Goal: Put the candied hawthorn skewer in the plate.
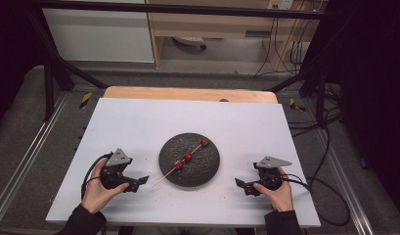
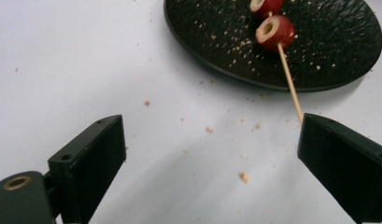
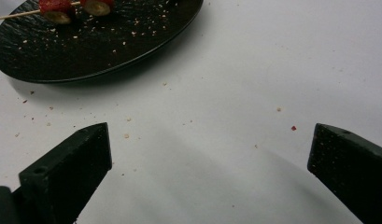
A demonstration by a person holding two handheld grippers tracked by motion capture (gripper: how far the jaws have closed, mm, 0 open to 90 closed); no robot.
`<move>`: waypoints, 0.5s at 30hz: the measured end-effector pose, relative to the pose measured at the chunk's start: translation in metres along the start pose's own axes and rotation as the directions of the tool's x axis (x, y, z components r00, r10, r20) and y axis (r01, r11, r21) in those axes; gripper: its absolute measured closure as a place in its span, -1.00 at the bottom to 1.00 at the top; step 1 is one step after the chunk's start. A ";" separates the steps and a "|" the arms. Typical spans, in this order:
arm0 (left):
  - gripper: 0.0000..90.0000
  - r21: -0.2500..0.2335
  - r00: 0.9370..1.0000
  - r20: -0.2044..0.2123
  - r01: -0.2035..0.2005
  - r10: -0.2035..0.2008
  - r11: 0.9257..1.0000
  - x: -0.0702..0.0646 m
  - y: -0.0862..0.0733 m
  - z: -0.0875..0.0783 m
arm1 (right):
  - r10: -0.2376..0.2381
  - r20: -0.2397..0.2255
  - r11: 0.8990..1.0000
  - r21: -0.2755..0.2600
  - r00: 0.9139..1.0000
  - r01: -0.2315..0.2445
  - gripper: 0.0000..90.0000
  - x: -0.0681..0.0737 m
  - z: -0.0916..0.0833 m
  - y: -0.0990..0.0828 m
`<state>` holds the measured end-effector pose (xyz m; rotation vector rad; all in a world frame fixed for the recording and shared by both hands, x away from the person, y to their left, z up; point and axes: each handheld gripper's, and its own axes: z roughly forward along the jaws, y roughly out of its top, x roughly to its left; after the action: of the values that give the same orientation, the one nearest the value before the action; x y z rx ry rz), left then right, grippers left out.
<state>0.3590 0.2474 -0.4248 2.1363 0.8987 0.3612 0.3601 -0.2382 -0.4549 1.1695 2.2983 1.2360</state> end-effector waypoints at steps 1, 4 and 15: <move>-0.83 0.001 1.000 -0.004 -0.001 0.001 1.000 0.001 -0.004 0.000 | -0.001 0.000 1.000 -0.001 1.000 0.001 -0.99 0.000 0.000 0.000; -0.83 0.001 1.000 -0.018 0.001 -0.001 1.000 0.006 -0.013 -0.001 | 0.001 0.002 1.000 -0.002 1.000 -0.001 -0.99 -0.001 0.000 0.000; -0.84 -0.028 0.997 -0.042 0.067 -0.069 0.997 0.020 -0.042 -0.007 | -0.005 -0.006 1.000 0.021 1.000 0.006 -0.99 0.000 0.001 -0.002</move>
<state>0.3492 0.2837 -0.4528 2.0749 0.9830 0.3835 0.3596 -0.2386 -0.4571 1.1672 2.3231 1.2179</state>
